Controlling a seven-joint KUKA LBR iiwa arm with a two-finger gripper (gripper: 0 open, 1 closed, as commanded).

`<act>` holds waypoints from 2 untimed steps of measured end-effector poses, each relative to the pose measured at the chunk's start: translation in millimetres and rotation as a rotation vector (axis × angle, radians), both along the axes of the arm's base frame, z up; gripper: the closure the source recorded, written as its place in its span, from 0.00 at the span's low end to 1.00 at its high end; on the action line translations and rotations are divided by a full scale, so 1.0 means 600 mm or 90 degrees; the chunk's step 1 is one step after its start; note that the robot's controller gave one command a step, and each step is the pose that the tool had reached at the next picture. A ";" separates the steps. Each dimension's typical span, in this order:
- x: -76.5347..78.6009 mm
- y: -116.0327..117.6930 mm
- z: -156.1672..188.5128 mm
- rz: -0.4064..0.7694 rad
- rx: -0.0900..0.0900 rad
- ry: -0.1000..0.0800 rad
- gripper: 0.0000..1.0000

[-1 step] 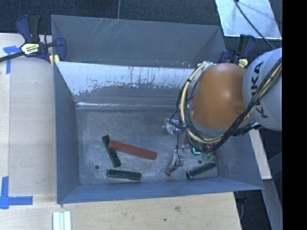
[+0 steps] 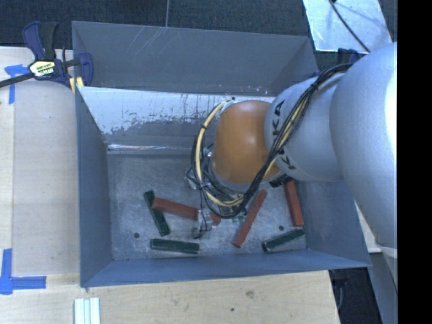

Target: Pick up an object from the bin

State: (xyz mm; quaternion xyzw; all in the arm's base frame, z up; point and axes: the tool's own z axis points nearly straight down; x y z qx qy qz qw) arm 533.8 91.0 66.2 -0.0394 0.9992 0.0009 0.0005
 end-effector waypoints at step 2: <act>0.053 -0.033 0.111 -0.004 -0.001 -0.006 1.00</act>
Offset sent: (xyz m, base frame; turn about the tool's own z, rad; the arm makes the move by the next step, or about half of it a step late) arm 0.0000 0.0000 0.0000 0.0000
